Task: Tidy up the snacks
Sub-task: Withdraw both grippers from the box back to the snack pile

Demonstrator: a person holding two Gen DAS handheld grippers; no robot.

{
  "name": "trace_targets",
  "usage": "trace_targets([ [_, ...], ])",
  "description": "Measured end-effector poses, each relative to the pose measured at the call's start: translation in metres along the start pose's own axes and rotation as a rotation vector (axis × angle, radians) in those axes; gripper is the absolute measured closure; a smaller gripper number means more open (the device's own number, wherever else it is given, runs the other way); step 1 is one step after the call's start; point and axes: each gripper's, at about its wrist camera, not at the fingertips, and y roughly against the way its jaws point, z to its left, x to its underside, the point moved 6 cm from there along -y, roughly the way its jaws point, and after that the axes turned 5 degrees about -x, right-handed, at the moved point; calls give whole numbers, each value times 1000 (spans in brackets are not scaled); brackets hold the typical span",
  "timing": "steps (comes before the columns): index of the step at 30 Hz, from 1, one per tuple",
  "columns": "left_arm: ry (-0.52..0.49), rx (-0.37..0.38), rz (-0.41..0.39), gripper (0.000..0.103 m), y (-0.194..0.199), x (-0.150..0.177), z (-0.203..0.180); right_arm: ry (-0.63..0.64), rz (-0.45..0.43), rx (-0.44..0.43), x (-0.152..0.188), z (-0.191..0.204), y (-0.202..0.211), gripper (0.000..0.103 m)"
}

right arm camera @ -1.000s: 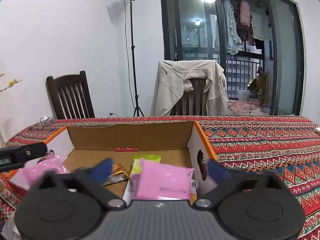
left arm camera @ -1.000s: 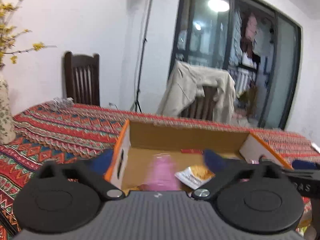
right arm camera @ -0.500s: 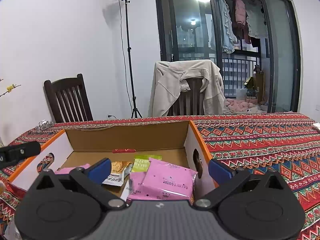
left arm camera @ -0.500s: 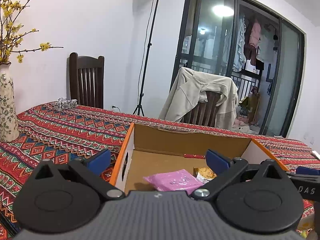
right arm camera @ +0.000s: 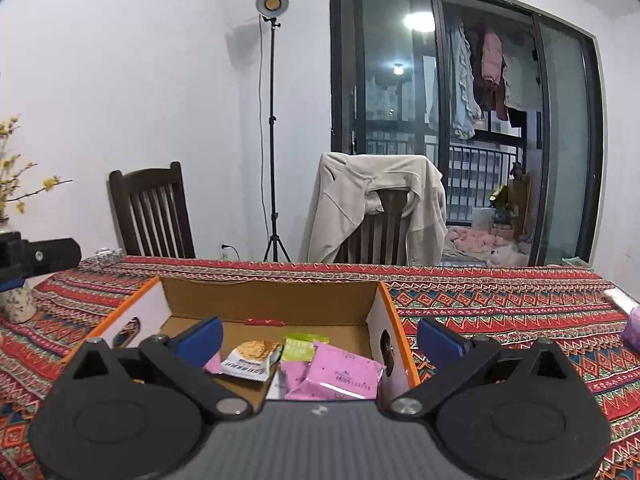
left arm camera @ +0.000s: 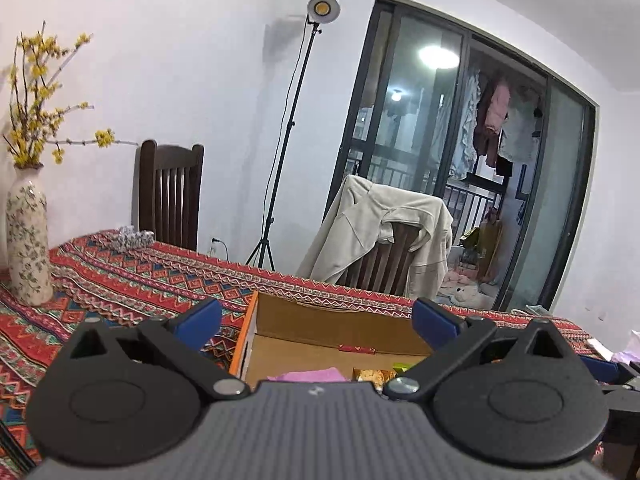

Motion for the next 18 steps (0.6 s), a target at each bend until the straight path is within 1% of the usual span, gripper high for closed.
trace_targets([
  [7, -9, 12, 16, 0, 32, 11, 12, -7, 3, -31, 15, 5, 32, 0],
  [12, -15, 14, 40, 0, 53, 26, 24, -10, 31, -40, 32, 6, 50, 0],
  [18, -33, -1, 78, 0, 74, 45, 43, -22, 70, -44, 54, 5, 69, 0],
])
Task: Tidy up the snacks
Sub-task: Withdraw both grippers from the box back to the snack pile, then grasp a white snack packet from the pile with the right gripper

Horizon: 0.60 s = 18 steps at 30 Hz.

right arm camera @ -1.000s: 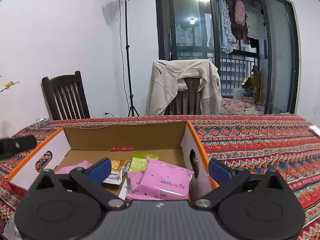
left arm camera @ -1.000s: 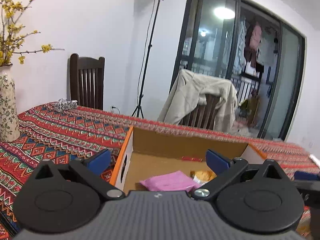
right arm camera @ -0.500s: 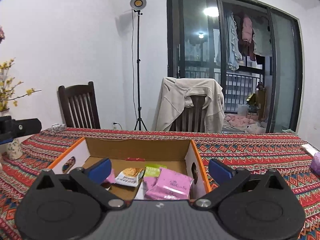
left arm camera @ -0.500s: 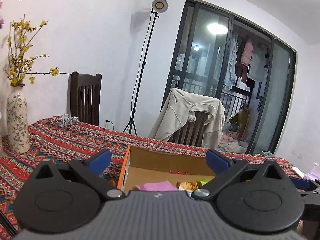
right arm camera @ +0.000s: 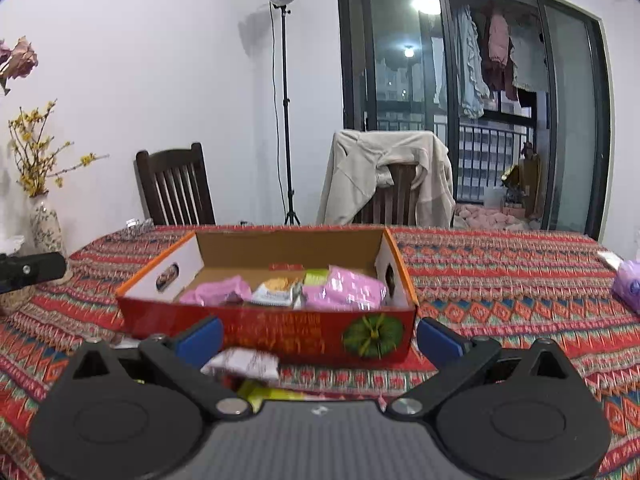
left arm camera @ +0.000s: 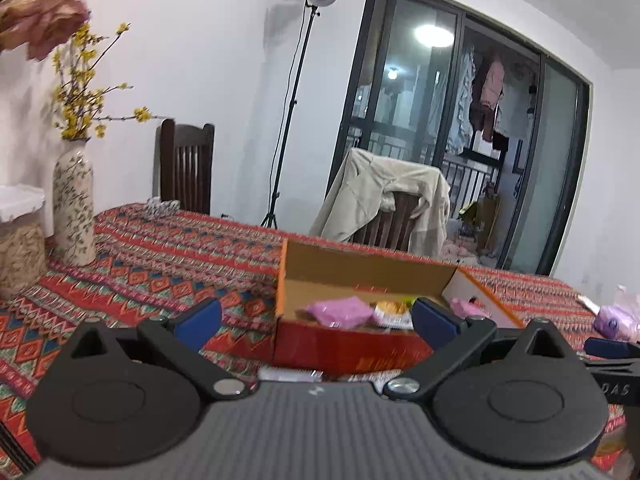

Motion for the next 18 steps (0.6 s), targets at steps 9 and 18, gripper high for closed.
trace_targets([
  [9, 0, -30, 49, 0, 29, 34, 31, -29, 70, 10, 40, -3, 23, 0],
  [18, 11, -31, 95, 0, 43, 61, 46, -98, 114, 24, 68, -14, 33, 0],
])
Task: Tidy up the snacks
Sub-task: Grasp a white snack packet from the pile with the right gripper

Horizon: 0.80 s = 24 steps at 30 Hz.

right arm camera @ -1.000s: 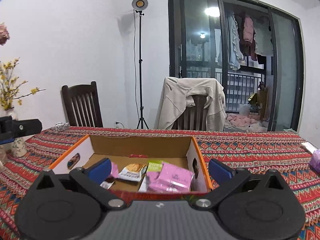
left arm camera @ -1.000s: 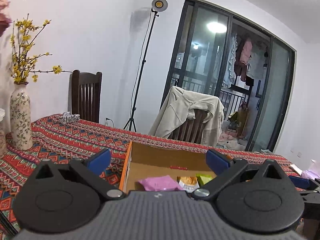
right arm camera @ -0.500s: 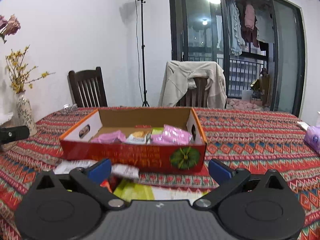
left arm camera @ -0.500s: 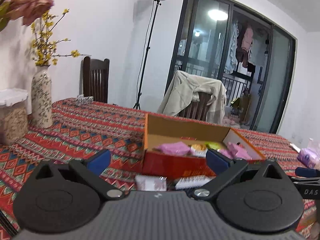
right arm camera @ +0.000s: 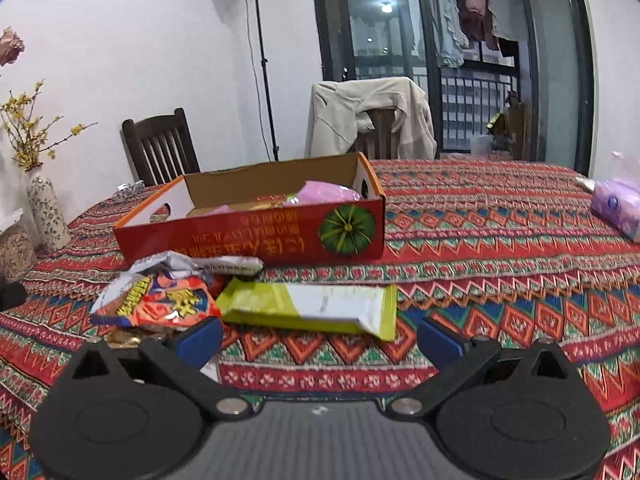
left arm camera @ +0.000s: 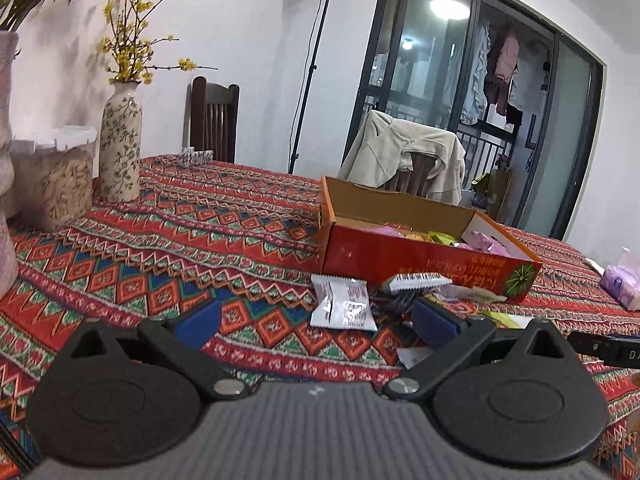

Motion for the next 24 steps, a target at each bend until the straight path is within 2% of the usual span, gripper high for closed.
trace_targets([
  [17, 20, -5, 5, 0, 18, 15, 15, 20, 17, -57, 13, 26, 13, 0],
  [24, 18, -2, 19, 0, 16, 18, 17, 86, 74, -98, 20, 54, -2, 0],
])
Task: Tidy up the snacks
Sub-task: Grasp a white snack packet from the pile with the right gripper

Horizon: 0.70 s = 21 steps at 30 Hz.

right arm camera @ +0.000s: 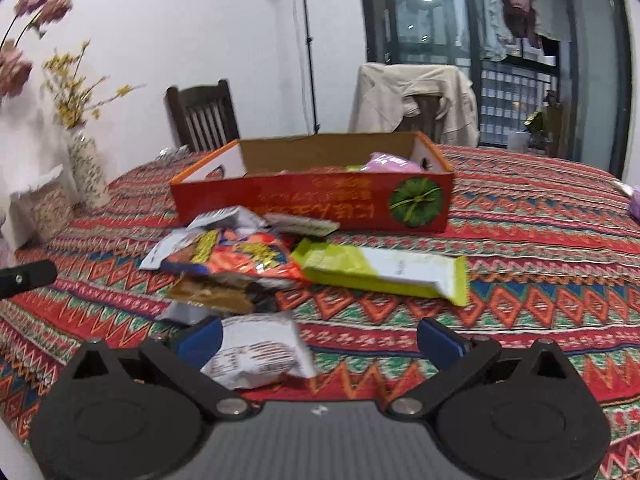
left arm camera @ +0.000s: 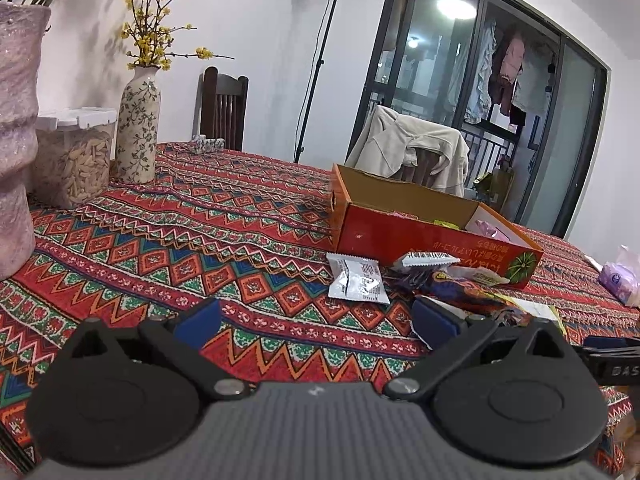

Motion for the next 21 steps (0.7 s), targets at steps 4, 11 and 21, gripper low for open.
trace_targets([
  [4, -6, 14, 9, 0, -1, 4, -2, 39, 37, -17, -1, 14, -18, 0],
  [11, 6, -8, 21, 0, 0, 8, 8, 118, 126, -16, 4, 31, -49, 0],
  [21, 10, -19, 34, 0, -1, 10, 7, 118, 139, -42, 6, 23, -57, 0],
])
